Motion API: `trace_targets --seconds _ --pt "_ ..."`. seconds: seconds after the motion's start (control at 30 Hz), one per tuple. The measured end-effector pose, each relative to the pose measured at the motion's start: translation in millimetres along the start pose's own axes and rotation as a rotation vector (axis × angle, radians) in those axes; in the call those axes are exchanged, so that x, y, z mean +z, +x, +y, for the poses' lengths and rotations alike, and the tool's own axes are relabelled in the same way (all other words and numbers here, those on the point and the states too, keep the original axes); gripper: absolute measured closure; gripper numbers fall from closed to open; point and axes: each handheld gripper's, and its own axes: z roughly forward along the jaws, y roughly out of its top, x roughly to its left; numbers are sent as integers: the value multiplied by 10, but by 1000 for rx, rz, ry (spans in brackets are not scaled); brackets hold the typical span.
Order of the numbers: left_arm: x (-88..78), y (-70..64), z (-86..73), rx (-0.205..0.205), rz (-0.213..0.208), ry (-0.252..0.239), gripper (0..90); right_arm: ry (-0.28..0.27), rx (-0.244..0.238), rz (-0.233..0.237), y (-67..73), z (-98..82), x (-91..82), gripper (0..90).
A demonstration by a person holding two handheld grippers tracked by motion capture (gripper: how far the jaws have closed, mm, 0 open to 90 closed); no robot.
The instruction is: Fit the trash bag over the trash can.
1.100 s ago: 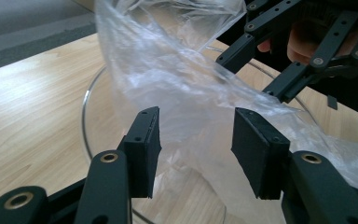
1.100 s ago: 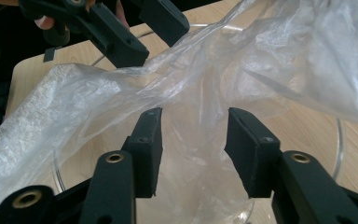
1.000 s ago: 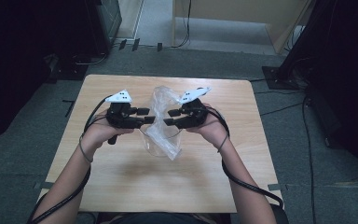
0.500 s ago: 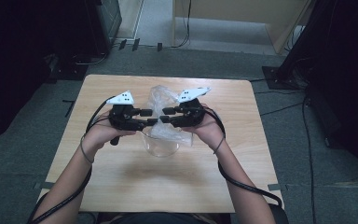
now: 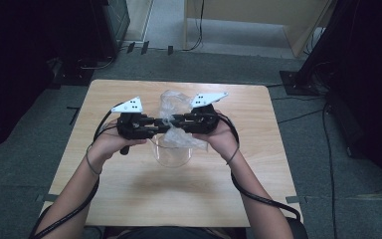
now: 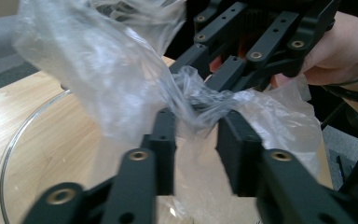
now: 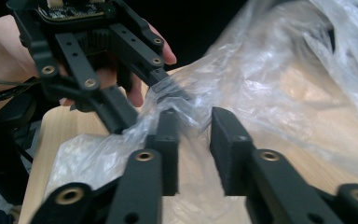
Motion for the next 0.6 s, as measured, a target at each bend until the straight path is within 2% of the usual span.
trace_targets --seconds 0.03,0.07,0.1,0.17,0.33,0.6 --pt "-2 0 4 -4 -2 4 739 0 0 0 0 0 0 781" --pt "-2 -2 8 -16 6 11 799 9 -3 -1 -7 -1 -13 804" --pt "-5 1 11 -17 14 21 799 9 -3 -1 -7 -1 -13 804" --pt "-16 12 14 -28 18 24 861 11 -3 -4 -13 1 -27 826" --pt "-59 40 23 -36 41 19 863 32 -3 -38 -57 -6 -83 848" --pt "-239 183 3 -84 96 -14 859 31 24 -73 -168 -36 -211 853"
